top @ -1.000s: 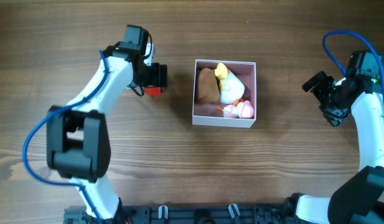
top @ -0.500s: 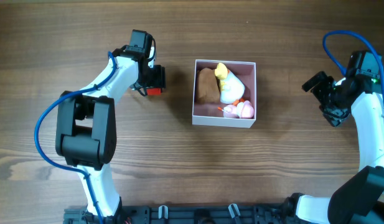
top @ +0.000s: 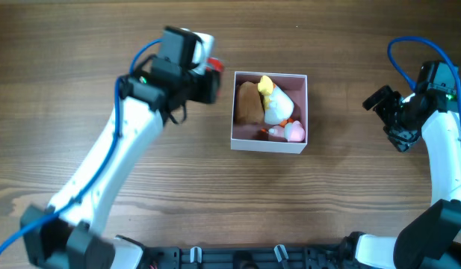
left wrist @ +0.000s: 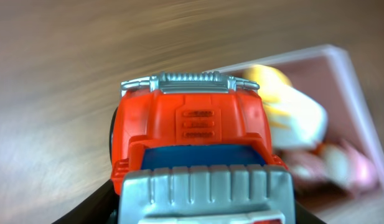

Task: Pack container
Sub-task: 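Carry the red truck over the box and release it inside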

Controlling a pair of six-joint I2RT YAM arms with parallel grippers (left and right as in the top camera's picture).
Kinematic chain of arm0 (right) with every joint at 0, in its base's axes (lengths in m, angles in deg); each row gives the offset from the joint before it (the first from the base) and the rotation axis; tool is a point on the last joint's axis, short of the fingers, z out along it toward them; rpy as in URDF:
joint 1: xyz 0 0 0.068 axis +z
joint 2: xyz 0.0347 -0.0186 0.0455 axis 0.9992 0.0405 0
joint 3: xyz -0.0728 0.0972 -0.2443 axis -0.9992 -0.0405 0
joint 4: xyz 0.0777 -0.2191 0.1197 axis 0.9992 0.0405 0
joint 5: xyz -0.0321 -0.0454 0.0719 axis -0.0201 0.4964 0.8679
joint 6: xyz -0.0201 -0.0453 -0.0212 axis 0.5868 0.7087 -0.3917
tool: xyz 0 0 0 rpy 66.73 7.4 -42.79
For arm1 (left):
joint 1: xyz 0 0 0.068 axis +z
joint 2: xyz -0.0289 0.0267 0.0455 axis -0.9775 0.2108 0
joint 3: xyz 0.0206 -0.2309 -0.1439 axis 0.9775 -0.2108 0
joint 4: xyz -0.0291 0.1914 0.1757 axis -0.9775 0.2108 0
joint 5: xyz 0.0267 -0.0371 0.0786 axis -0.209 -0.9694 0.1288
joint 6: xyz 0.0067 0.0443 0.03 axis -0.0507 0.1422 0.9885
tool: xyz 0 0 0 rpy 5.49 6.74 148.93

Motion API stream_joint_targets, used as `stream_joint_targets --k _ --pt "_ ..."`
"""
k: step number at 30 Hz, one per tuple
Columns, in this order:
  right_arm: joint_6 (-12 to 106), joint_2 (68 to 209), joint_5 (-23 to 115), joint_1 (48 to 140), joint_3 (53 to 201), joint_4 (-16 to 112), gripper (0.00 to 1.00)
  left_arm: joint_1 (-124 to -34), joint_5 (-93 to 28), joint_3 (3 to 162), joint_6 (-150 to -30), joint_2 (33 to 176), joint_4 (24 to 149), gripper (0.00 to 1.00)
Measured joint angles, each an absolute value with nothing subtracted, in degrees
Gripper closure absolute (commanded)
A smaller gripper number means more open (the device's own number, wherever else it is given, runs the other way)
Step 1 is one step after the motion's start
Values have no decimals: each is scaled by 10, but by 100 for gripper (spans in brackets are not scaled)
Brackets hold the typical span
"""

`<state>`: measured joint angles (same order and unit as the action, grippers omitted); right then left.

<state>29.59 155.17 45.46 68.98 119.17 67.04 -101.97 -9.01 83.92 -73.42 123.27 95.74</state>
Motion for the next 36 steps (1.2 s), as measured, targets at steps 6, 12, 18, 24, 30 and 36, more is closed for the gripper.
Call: stream_joint_targets --k 6,12,18,24,30,36 --pt "296 1552 455 690 1192 671 1 -1168 -89 839 -518 1238 966 96" --pt "296 1552 455 690 1192 675 0 -1186 -87 839 -415 1363 916 83" --pt "296 1552 455 690 1192 684 0 -1186 -87 838 -392 1391 870 10" --pt "296 1552 455 690 1192 687 1 -1201 -87 838 -402 1380 879 0" --pt "296 1552 455 690 1192 688 0 -1211 -87 839 -464 1302 899 60" --pt "296 1552 455 690 1192 688 1 -1211 -87 840 -503 1308 916 95"
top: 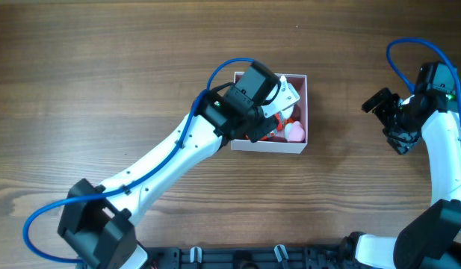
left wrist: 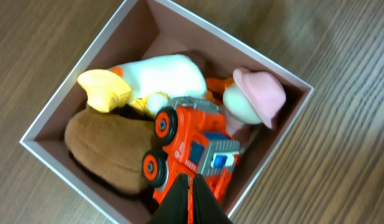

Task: Pack container
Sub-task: 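Carry the red truck over the box and release it inside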

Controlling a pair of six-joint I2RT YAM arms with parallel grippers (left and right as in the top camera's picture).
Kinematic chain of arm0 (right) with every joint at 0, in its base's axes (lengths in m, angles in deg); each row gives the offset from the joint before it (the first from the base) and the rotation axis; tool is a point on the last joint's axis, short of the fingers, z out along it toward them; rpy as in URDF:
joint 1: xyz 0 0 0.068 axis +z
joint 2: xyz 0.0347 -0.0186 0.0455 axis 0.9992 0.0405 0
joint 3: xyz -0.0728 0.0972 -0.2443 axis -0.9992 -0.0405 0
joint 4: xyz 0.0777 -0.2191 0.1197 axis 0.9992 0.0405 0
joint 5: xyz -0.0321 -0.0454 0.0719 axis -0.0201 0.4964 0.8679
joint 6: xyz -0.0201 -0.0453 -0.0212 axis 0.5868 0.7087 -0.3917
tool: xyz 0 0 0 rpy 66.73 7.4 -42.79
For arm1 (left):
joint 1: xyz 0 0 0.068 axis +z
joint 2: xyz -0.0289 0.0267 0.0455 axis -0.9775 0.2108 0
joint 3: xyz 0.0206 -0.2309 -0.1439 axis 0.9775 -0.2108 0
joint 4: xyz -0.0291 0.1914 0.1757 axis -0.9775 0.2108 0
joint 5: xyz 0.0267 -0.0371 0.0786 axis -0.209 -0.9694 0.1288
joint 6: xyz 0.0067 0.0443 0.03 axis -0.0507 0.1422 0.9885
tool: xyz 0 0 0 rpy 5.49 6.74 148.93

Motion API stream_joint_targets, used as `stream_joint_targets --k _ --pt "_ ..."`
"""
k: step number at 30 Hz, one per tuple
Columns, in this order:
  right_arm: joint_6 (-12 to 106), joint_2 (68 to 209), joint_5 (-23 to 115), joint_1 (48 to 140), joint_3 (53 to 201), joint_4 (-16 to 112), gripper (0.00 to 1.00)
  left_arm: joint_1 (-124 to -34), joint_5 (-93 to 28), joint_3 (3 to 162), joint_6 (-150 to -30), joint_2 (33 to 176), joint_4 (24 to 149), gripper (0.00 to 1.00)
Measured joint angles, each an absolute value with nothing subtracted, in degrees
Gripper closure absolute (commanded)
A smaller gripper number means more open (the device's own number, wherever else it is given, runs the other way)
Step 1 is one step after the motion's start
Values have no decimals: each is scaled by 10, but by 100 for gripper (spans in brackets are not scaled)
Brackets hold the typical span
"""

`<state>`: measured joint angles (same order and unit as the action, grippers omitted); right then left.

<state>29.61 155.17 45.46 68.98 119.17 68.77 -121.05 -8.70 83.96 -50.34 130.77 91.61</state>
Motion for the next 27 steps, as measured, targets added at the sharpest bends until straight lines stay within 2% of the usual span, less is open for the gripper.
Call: stream_joint_targets --k 4,11,12,13,15,16,17,18,22,27 --pt "296 1552 455 690 1192 688 0 -1211 -87 840 -508 1367 868 94" --pt "296 1552 455 690 1192 688 1 -1211 -94 845 -523 1438 864 94" --pt "296 1552 455 690 1192 688 1 -1211 -96 846 -525 1439 865 84" --pt "296 1552 455 690 1192 688 1 -1211 -98 847 -527 1439 867 68" --pt "296 1552 455 690 1192 688 1 -1211 -99 847 -529 1439 867 62" --pt "296 1552 455 690 1192 689 1 -1211 -98 847 -534 1439 870 55" --pt "296 1552 455 690 1192 691 1 -1211 -98 847 -538 1439 874 12" --pt "296 1552 455 690 1192 692 0 -1211 -98 847 -545 1438 875 0" --pt "296 1552 455 690 1192 696 0 -1211 -89 843 -559 1396 882 0" --pt "296 1552 454 690 1192 696 0 -1211 -16 843 -580 1253 895 0"
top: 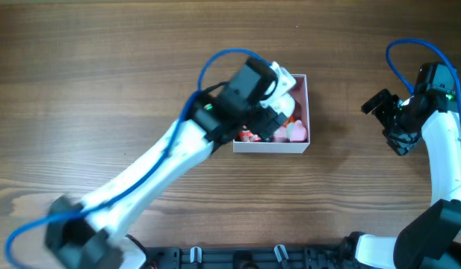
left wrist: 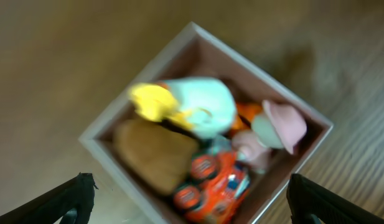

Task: Pack container

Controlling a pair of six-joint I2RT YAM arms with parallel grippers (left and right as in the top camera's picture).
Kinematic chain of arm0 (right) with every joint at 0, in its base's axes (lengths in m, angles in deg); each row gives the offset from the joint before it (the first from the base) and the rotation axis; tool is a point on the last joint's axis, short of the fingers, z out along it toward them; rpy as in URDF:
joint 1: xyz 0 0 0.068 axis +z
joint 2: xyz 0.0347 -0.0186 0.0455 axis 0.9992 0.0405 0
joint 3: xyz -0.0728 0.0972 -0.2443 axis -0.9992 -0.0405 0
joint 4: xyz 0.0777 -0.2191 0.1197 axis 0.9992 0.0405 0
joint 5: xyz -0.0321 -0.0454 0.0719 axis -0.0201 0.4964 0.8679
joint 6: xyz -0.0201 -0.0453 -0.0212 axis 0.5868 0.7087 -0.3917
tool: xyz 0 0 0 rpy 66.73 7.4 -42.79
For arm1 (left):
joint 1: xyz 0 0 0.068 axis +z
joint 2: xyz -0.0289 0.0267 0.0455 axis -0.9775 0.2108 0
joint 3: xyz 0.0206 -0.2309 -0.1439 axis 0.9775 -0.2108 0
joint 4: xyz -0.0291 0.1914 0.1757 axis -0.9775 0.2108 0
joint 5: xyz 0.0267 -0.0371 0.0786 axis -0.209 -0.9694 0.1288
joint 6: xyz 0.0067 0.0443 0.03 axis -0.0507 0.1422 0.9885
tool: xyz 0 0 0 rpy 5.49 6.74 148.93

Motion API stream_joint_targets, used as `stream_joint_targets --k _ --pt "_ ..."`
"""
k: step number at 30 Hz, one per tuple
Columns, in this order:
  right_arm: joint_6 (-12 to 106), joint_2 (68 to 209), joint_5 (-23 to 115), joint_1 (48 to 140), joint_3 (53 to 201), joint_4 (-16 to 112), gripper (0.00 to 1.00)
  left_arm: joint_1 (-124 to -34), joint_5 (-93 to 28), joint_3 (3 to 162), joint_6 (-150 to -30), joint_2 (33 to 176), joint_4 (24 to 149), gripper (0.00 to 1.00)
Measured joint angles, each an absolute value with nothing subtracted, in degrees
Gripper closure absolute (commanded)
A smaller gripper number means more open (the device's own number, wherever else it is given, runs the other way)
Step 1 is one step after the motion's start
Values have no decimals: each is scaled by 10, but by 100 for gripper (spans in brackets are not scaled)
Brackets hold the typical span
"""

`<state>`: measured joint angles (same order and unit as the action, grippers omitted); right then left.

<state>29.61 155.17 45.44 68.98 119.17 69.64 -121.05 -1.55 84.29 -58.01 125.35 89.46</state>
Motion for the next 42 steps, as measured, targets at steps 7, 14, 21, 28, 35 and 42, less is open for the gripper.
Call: stream_joint_targets --k 7,14,21,28,35,42 --pt "339 1545 466 690 1191 677 1 -1192 92 843 -638 1092 939 0" --pt "469 1355 571 727 1189 618 0 -1077 116 843 -755 1026 1067 0" --pt "563 1120 657 742 1190 605 0 -992 130 842 -876 906 1092 0" --pt "566 1102 665 742 1190 628 0 -971 151 842 -897 852 1120 0" --pt "566 1129 665 742 1190 632 1 -971 151 842 -898 856 1137 0" --pt "566 1179 665 742 1190 632 1 -971 151 842 -899 856 1136 0"
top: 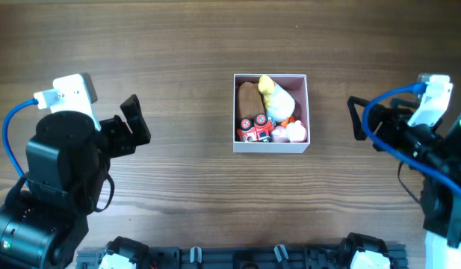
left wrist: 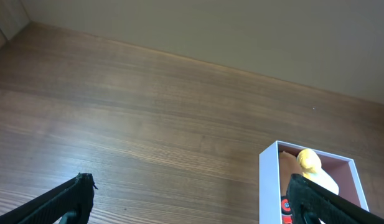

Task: Pack container

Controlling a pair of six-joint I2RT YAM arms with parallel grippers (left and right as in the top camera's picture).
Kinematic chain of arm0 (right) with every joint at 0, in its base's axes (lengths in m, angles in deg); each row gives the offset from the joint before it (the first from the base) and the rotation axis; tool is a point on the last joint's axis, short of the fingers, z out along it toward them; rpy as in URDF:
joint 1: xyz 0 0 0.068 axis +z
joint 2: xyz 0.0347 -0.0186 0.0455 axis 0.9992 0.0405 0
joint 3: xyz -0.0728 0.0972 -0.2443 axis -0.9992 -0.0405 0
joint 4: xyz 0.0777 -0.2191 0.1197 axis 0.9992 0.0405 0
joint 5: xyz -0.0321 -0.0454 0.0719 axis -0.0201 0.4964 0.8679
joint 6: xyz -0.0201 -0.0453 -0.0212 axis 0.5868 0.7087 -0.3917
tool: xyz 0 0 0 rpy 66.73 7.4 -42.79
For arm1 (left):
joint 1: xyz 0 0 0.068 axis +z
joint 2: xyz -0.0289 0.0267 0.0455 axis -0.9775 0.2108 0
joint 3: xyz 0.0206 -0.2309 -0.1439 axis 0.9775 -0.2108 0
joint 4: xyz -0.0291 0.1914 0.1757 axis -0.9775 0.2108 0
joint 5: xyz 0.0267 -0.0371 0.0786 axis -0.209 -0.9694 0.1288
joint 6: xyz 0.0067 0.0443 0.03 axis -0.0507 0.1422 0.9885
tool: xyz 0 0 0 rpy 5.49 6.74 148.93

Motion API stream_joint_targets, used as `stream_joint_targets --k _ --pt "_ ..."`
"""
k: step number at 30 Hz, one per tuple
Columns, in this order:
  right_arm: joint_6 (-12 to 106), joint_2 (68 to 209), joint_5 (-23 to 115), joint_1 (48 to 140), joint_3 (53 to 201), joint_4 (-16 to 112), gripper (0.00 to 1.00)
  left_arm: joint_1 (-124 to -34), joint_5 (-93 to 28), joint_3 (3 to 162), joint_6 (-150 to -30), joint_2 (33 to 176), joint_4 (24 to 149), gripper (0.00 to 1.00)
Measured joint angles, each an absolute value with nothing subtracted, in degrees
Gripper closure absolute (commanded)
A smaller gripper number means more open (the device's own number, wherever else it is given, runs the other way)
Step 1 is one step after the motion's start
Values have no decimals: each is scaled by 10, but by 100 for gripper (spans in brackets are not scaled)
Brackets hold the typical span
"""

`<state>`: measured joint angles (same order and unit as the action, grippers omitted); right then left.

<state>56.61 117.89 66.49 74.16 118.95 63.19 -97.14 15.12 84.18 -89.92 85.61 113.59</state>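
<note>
The white box (top: pixel 270 146) stands mid-table, pink inside. It holds a brown plush (top: pixel 247 100), a white and yellow duck (top: pixel 274 100), a red toy truck (top: pixel 254 128) at the front left and a pink toy (top: pixel 296 133). My left gripper (top: pixel 138 121) is well to the left of the box, open and empty. In the left wrist view the left gripper (left wrist: pixel 190 190) has its fingers wide apart over bare wood, with the box (left wrist: pixel 269 180), duck (left wrist: pixel 310 163) and truck (left wrist: pixel 285 208) at the lower right. My right gripper (top: pixel 356 118) is right of the box and looks open.
The wooden table (top: pixel 178 45) runs all around the box. Blue cables loop from both arms. A dark rail with clamps (top: pixel 237 255) lines the front edge.
My left gripper was open just above the box; now it is far to the left of it. The right arm has changed pose, with its gripper a little nearer the box. The truck stays in the box.
My left gripper first held the red truck left of the box. Then it held the truck down inside the box, among the plush toys. Then it was open above the box with the truck lying inside. Now it has drawn back to the left.
</note>
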Motion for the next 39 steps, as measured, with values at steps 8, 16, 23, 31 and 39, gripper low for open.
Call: stream_joint_targets --k 8,16,23,31,39 --pt "566 1278 664 741 1190 639 0 -971 151 842 -899 856 1136 0" --pt "654 1068 597 771 1152 604 0 -971 151 842 -899 856 1137 0" --pt "772 856 588 771 974 600 0 -971 151 842 -899 856 1137 0" --pt "772 754 618 772 732 471 0 -971 151 842 -899 856 1137 0" --pt "773 704 647 824 618 400 1 -971 151 842 -899 856 1137 0"
